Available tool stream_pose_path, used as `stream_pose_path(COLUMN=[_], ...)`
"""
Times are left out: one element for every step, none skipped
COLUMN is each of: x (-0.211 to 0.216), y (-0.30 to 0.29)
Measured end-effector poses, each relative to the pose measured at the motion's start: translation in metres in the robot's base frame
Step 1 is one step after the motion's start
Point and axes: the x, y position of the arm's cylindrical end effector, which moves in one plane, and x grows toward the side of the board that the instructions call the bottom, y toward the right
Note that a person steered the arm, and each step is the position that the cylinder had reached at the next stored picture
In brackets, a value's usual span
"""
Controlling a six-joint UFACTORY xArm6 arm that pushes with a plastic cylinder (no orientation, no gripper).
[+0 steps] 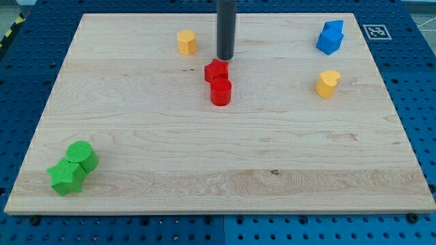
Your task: Move your arms towards the yellow hexagon
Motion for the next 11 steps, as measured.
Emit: stream_pose_path(x=[0.007, 0.027, 0.040, 0.032, 0.027, 0.027, 0.017, -0.050, -0.057, -0.054, -0.053], y=[-0.009, -0.009, -0.009, -0.015, -0.059, -0.106, -0.129, -0.130, -0.129, -0.106, -0.071])
